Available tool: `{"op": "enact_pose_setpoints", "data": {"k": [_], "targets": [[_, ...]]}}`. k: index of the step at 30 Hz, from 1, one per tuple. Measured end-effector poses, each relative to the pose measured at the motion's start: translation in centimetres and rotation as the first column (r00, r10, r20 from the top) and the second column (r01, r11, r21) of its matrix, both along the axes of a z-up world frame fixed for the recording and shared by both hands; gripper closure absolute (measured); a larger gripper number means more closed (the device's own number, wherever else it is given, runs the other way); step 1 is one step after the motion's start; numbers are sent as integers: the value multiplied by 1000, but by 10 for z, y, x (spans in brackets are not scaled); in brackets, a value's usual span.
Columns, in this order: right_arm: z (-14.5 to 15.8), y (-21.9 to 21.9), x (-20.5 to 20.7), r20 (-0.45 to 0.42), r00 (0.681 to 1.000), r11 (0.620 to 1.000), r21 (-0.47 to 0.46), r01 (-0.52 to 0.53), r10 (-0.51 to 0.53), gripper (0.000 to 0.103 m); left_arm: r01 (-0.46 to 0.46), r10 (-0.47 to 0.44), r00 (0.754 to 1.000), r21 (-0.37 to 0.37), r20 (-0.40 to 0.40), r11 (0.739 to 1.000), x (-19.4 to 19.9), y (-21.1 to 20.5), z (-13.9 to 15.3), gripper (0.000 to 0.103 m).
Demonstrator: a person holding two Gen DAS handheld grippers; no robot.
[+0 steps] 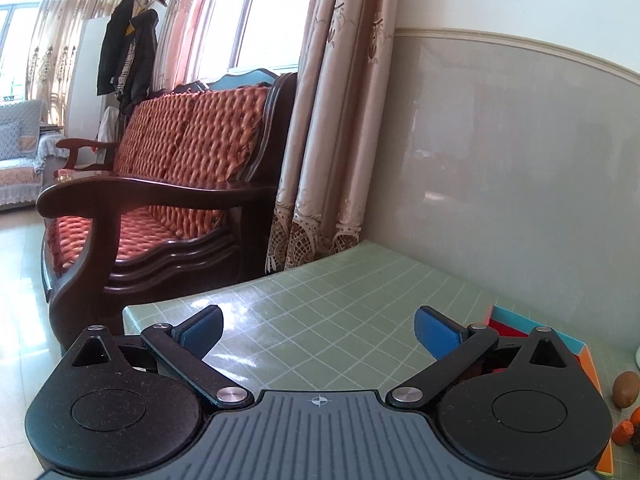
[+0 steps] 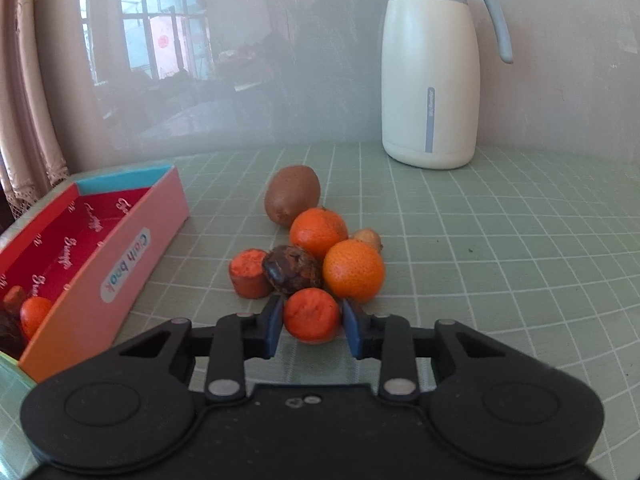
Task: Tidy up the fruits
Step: 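Lower the small tangerine into the red box and open the right tool, then grasp the orange-brown cut fruit piece with the right tool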
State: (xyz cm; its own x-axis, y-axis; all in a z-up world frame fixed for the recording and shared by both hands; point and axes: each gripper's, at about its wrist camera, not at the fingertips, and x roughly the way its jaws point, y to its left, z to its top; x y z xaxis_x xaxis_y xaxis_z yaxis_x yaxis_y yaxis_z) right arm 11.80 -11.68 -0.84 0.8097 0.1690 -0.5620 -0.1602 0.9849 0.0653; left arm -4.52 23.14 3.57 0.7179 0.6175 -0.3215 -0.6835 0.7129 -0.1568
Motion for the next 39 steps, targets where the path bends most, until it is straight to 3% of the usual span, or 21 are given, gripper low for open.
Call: {"op": "enact_pose_setpoints", "data": {"k": [11,19,24,26,29,32,35,39], "targets": [[22,10,-13,94,994,996,60,-65,59,73,-19,19,1000,23,11,1000,-5,2,-2,0],[41,44,-28,174,962,968,101,-229,210,77,-23,23,1000,4,13,1000,-9,9,-3,0],[36,76,-29,153,943,948,77,-308,294,77,-23,23,1000,14,7,1000,-9,9,-4,0],[32,77,-25,139,952,959,46,-280,271,72,-19,19,1000,25,4,1000,-10,8,-3,0],[29,55,-15,106,972,972,82,-220,211,71,-16,16,1000,43,4,999,-11,7,-3,0],[23,39,-7,66,983,983,62,-175,171,67,-12,12,1000,22,11,1000,-9,7,-3,0],[10,34,4,-3,988,985,81,-154,154,68,4,-4,1000,3,14,1000,-7,6,-3,0],[3,46,14,-11,987,985,64,-162,163,68,22,-22,1000,26,9,999,-5,0,-3,0]]}}
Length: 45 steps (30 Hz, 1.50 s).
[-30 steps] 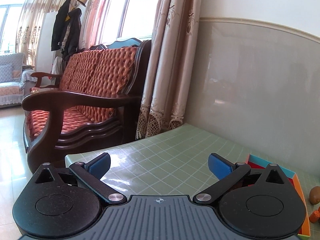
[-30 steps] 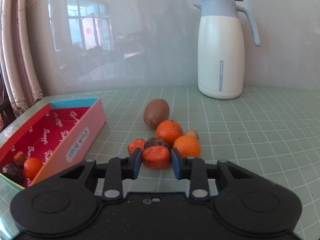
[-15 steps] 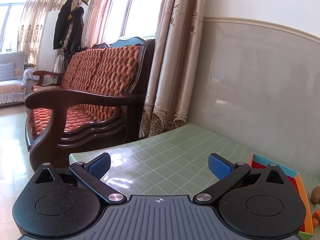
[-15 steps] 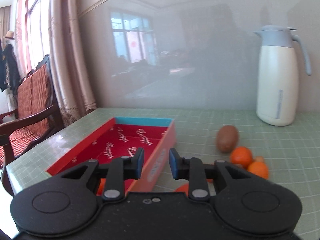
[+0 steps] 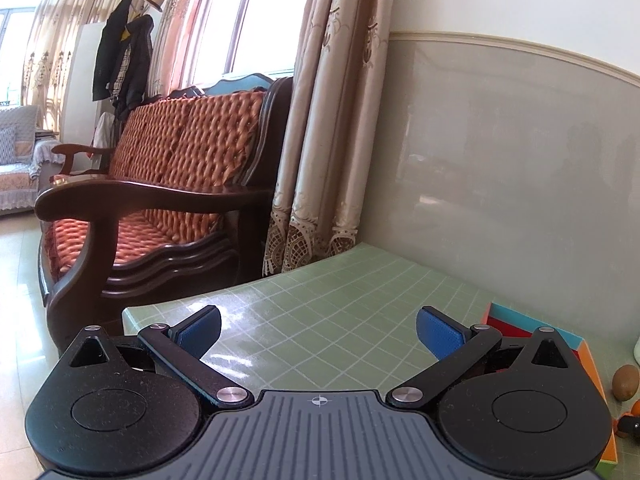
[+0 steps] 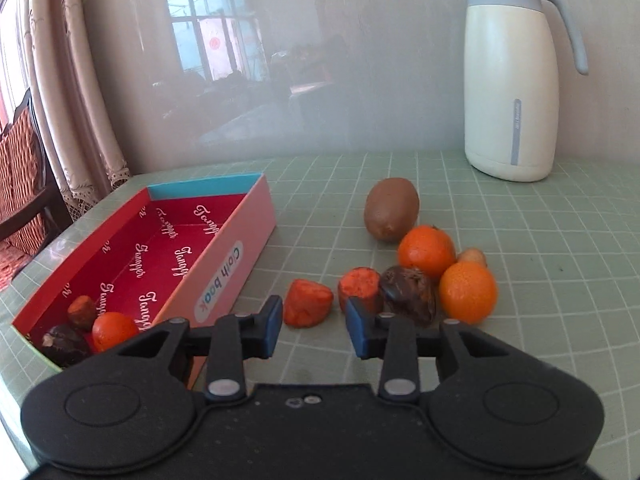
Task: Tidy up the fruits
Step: 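Grasp the orange-brown cut fruit piece with the right tool, then carry the cut fruit piece into the red box and open the right tool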
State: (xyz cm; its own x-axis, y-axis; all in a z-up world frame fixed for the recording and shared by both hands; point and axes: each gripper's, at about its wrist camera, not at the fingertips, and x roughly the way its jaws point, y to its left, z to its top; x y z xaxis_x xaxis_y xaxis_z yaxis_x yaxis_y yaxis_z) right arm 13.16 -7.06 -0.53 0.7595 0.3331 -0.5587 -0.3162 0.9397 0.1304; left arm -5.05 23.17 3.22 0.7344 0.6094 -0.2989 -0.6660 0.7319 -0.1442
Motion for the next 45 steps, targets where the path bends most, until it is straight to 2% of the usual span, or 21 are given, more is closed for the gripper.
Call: {"op": "enact_pose_setpoints", "data": {"k": [2,4,7,13,15,19,23,28,33,39,40,42,43,44,45], "targets": [[-2,7,4,-7,1000,1000,-15,-13,13,73,4,-4,1000,5,-2,1000,0,-1,0,0],[-8,15,12,-24,1000,998,-57,3,-5,70,5,-5,1000,4,-3,1000,0,-1,0,0],[-15,18,21,-57,998,998,-58,13,-17,72,5,-5,1000,4,-6,1000,0,0,-1,0],[-17,25,26,-43,999,997,-74,7,-10,72,3,-3,1000,1,-14,1000,0,4,-1,0],[-15,27,23,-25,1000,998,-65,0,-1,72,0,0,1000,-3,-14,1000,-1,5,-1,0],[6,29,6,80,997,999,-51,-11,15,72,-3,3,1000,-7,-10,1000,-3,6,-1,0],[29,31,-15,157,981,992,30,-124,118,72,-6,6,1000,-10,-10,1000,-4,6,0,0],[25,50,-32,108,964,968,32,-249,244,72,-7,7,1000,-13,-10,1000,-4,7,0,0],[25,57,-49,114,950,956,-8,-292,291,74,2,-2,1000,-8,-14,1000,-1,3,1,0],[28,44,-54,126,958,965,18,-261,257,67,27,-27,999,10,-24,1000,7,-8,3,0],[30,40,-53,129,961,968,23,-248,243,63,32,-31,999,12,-26,999,8,-10,3,0],[32,29,-50,131,971,977,45,-207,199,47,42,-42,999,16,-32,999,11,-16,3,0],[33,23,-49,135,976,982,51,-181,172,35,47,-47,998,17,-36,999,13,-18,3,0],[34,17,-48,141,979,986,52,-158,150,30,53,-52,998,18,-39,998,15,-21,3,0],[35,12,-47,147,981,989,47,-138,129,31,59,-58,997,20,-41,998,16,-25,3,0]]}}
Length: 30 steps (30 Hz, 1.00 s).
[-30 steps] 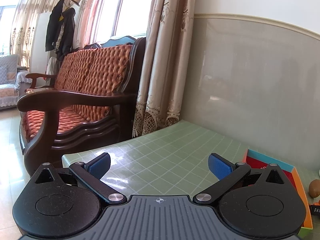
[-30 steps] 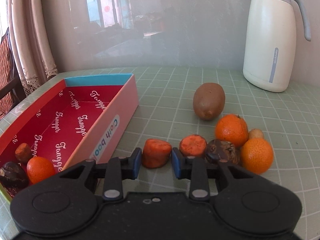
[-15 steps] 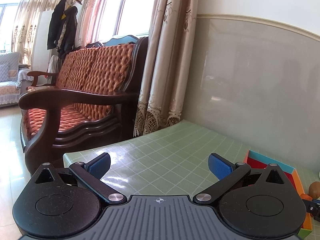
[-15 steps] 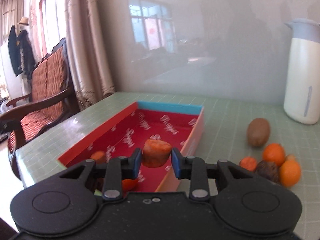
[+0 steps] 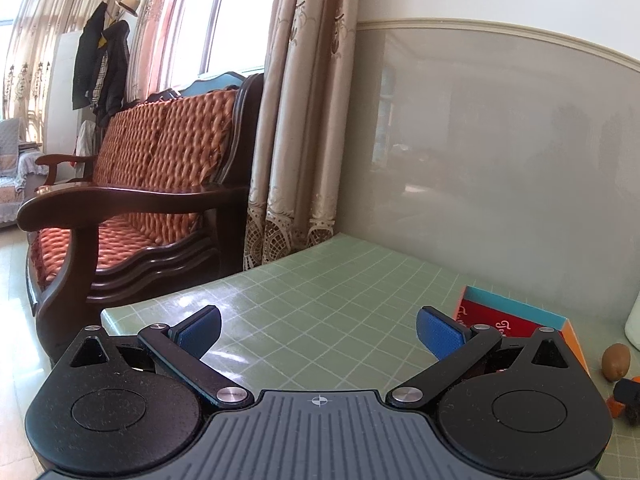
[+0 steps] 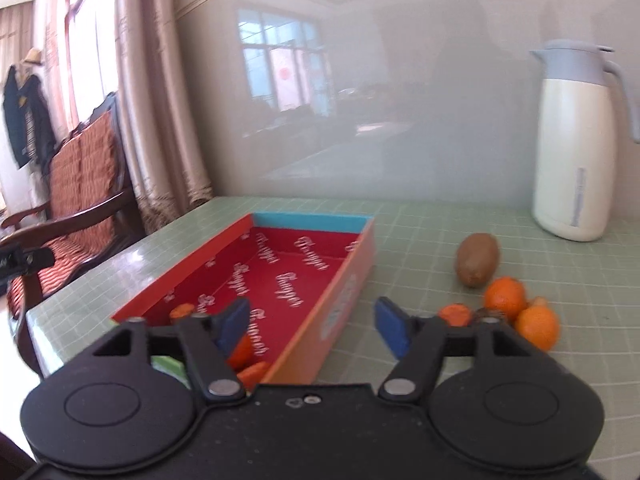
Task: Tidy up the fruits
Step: 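Carry the cut fruit piece into the red box and open the right tool, then move the right tool away from the box past the fruit pile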
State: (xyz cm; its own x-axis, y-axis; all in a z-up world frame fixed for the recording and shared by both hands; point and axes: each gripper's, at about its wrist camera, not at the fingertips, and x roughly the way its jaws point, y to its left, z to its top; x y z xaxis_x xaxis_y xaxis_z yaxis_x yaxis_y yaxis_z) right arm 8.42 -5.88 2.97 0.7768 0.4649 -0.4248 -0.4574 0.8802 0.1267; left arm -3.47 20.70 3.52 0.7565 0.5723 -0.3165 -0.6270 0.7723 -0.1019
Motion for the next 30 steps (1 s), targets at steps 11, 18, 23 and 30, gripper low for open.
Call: {"op": "enact_pose_setpoints", "data": {"k": [11,18,23,30], "targets": [[4,-82,10,-14,954,955,-14,298,-298,0,99,-97,995,50,-36,994,24,-52,1,0],[6,-137,9,-29,882,883,-33,469,-470,0,198,-193,979,98,-58,975,41,-97,0,0],[4,-166,7,-41,848,848,-51,527,-529,0,306,-298,951,128,-79,943,52,-137,-4,0],[1,-201,0,-55,809,811,-45,584,-585,0,458,-445,888,136,-117,878,68,-189,-8,0]]}}
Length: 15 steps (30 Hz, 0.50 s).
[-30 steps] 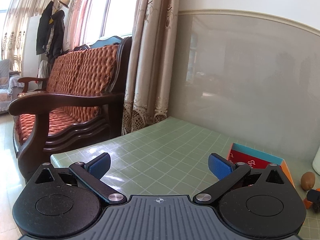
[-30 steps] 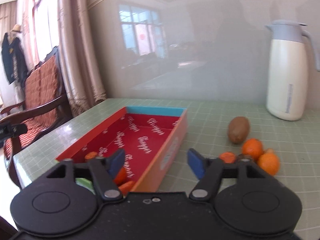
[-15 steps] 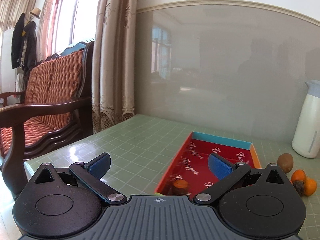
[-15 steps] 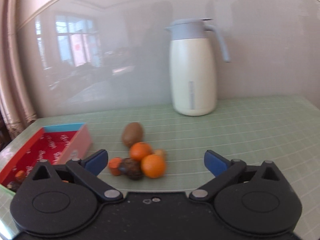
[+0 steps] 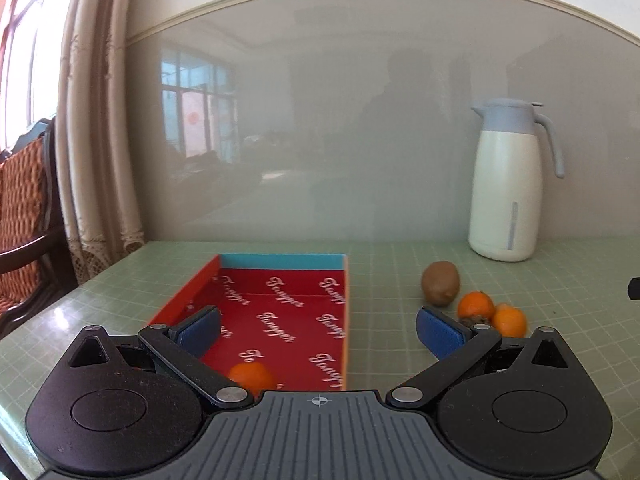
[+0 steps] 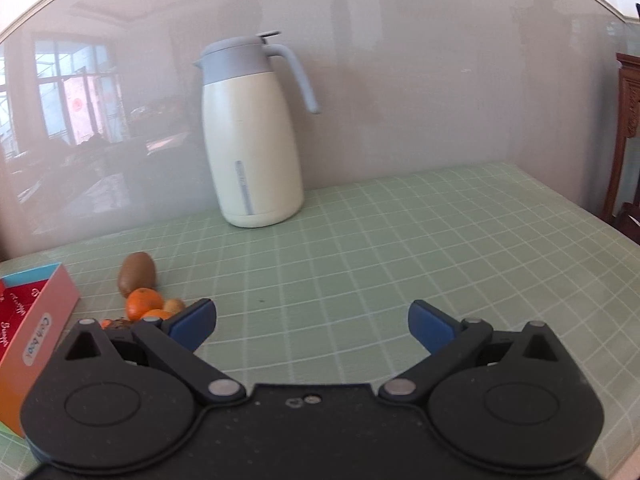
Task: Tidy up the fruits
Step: 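Move the right tool away from the box past the fruit pile, then approach and grasp the dark brown wrinkled fruit with the left tool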
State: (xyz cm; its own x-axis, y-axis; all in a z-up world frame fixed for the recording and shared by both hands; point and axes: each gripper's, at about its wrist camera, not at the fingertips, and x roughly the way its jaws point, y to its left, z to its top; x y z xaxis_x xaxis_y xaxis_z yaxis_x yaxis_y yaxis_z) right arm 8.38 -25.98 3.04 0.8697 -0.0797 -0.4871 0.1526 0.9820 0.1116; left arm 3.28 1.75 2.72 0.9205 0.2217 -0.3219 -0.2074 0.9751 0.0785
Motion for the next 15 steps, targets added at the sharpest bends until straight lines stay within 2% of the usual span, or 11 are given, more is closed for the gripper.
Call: {"op": "enact_pose_setpoints", "data": {"k": [7,15], "targets": [[-5,-32,-13,0,998,998,23,62,-62,0,101,-99,994,40,-50,994,20,-43,-9,0],[-8,-52,-21,0,997,994,68,82,-82,0,170,-159,979,82,-127,982,50,-78,-25,0]]}}
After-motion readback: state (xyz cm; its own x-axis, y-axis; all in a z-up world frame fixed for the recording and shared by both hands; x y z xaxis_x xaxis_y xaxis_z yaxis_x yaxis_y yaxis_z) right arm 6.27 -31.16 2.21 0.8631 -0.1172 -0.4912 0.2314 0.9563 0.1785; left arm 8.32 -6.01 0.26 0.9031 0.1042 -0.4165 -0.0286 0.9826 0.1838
